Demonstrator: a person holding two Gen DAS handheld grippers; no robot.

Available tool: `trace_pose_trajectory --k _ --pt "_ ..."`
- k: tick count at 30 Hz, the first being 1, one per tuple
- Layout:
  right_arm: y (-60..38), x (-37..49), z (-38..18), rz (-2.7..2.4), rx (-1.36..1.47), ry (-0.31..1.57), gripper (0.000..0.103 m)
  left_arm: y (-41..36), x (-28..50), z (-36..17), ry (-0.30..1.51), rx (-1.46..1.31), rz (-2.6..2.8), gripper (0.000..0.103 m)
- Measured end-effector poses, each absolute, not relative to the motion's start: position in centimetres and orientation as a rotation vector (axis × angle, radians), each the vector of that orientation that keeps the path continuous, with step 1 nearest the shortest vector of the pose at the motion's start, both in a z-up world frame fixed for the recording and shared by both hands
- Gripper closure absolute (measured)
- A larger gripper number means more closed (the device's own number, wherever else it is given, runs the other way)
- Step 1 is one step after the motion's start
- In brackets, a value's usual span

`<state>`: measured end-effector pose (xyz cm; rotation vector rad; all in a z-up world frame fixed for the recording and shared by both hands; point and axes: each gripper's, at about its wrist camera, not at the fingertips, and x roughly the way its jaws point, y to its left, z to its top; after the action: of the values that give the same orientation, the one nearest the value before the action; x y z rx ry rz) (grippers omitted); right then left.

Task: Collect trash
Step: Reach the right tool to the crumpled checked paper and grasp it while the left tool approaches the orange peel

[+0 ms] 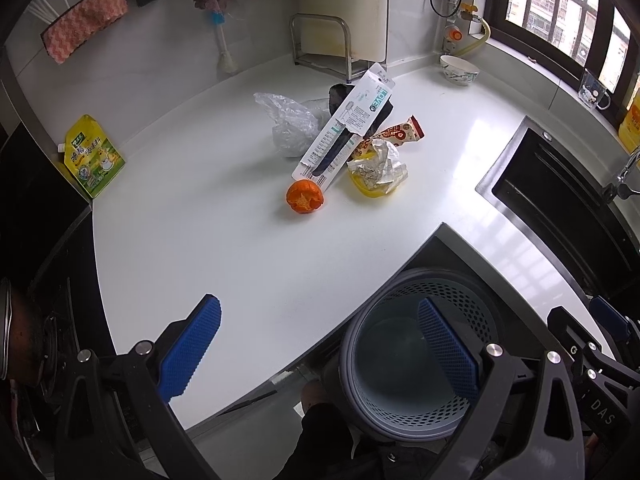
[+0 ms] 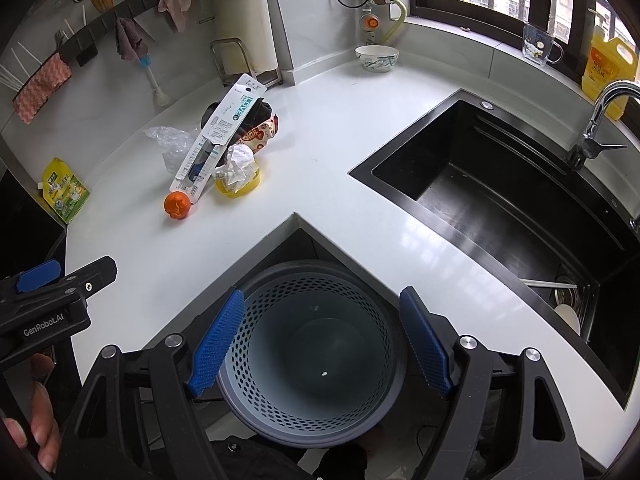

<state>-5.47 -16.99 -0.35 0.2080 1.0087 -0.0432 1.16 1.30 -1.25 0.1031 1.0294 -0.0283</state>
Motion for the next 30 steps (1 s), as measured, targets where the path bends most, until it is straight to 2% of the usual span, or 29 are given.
trace_pose_trajectory --k 14,30 --pt "-14.1 -0.1 -3.3 0.001 0.195 0.976 0.027 6.3 5.6 -4.3 0.971 0.08 -0.037 0.006" --pt "-9.7 12.5 -8.1 0.103 0.129 0.879 0.027 6.5 13.5 -10.7 0.89 0.056 -0.086 0.006"
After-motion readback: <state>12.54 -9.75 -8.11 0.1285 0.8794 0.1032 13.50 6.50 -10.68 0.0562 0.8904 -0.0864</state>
